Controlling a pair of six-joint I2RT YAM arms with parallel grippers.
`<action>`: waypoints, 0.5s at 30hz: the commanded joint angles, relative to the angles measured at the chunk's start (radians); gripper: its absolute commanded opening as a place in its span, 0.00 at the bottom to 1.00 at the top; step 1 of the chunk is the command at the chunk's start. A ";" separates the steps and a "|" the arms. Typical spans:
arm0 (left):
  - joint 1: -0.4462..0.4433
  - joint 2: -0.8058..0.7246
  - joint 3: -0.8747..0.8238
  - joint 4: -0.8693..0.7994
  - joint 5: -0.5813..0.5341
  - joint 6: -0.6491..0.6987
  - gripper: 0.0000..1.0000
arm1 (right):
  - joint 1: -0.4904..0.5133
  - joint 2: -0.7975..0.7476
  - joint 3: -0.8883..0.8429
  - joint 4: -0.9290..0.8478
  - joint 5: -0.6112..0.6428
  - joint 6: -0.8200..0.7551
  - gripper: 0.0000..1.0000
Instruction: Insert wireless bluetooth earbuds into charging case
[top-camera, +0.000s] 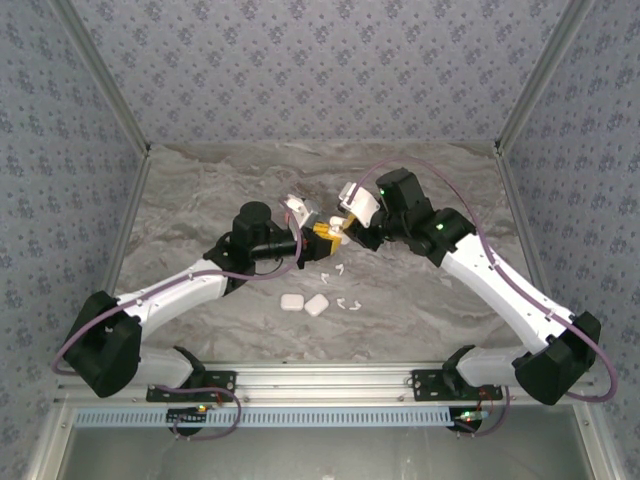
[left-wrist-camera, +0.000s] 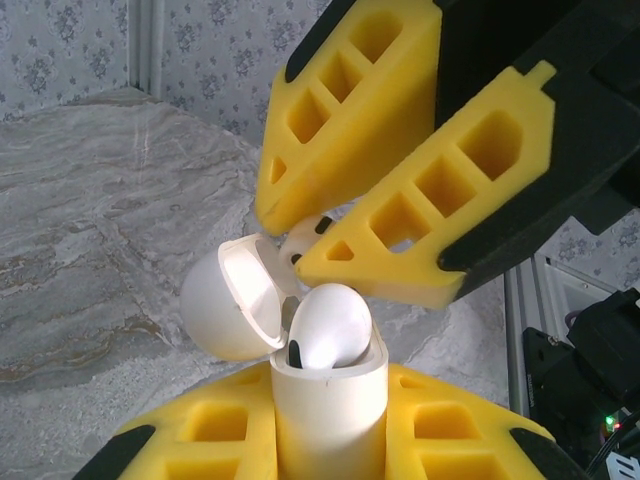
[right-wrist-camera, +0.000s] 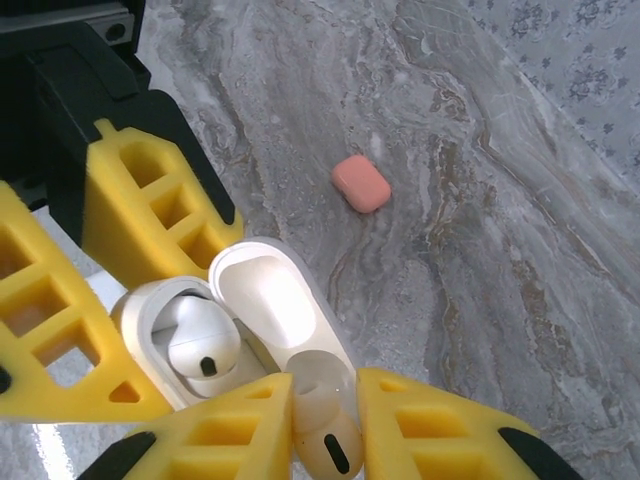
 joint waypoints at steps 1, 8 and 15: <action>-0.014 0.009 0.041 0.067 0.003 -0.010 0.04 | 0.001 0.009 0.043 -0.027 -0.091 0.036 0.26; -0.015 0.012 0.038 0.078 -0.001 -0.012 0.04 | -0.024 0.008 0.056 -0.026 -0.134 0.069 0.29; -0.017 0.013 0.038 0.091 -0.001 -0.014 0.04 | -0.082 0.001 0.093 -0.021 -0.189 0.141 0.38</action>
